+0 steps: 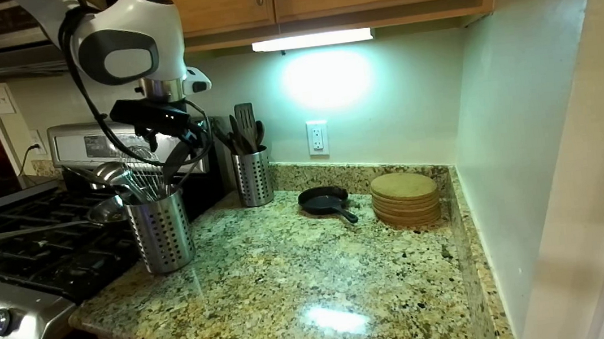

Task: Put the spatula on the counter

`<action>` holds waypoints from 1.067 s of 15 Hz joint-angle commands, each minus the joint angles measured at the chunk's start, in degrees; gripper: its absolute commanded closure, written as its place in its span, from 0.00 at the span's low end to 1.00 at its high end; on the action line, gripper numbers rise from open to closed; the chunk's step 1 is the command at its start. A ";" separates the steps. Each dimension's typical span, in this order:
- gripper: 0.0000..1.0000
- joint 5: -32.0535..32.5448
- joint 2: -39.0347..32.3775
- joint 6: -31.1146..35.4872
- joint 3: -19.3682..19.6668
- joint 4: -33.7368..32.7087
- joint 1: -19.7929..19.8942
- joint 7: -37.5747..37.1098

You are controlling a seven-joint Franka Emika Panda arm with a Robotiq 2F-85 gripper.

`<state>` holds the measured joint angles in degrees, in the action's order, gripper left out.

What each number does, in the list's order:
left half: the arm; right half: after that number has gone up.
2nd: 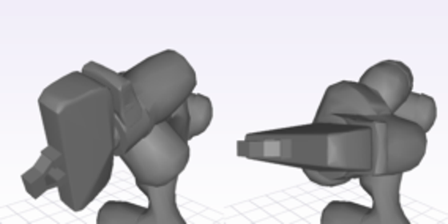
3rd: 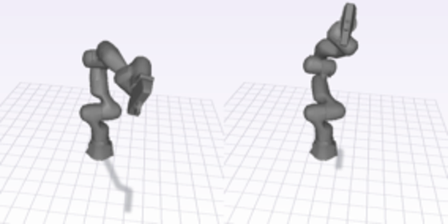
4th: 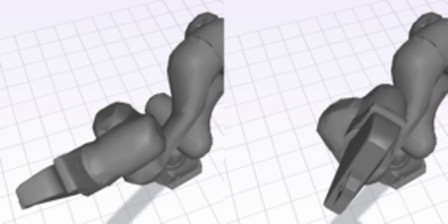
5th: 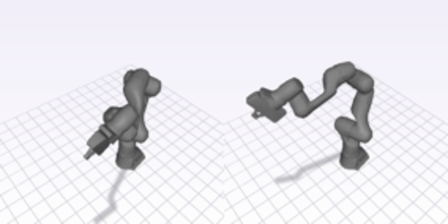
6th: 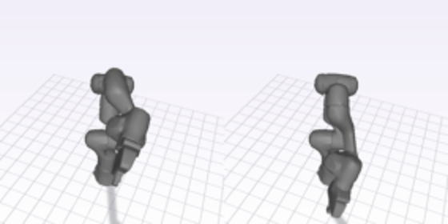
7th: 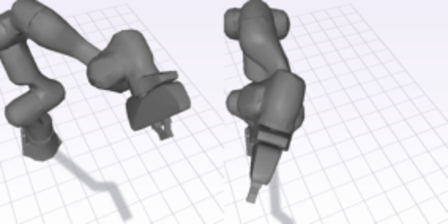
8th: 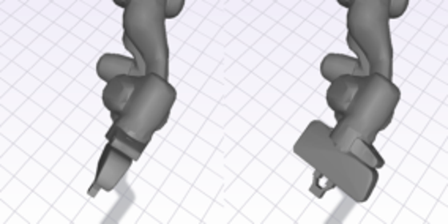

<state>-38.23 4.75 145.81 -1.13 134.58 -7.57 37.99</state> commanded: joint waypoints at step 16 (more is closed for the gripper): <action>0.92 -15.61 0.82 -2.70 0.49 0.72 2.05 11.34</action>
<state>-51.57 4.62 145.10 -0.97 134.59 -6.45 46.90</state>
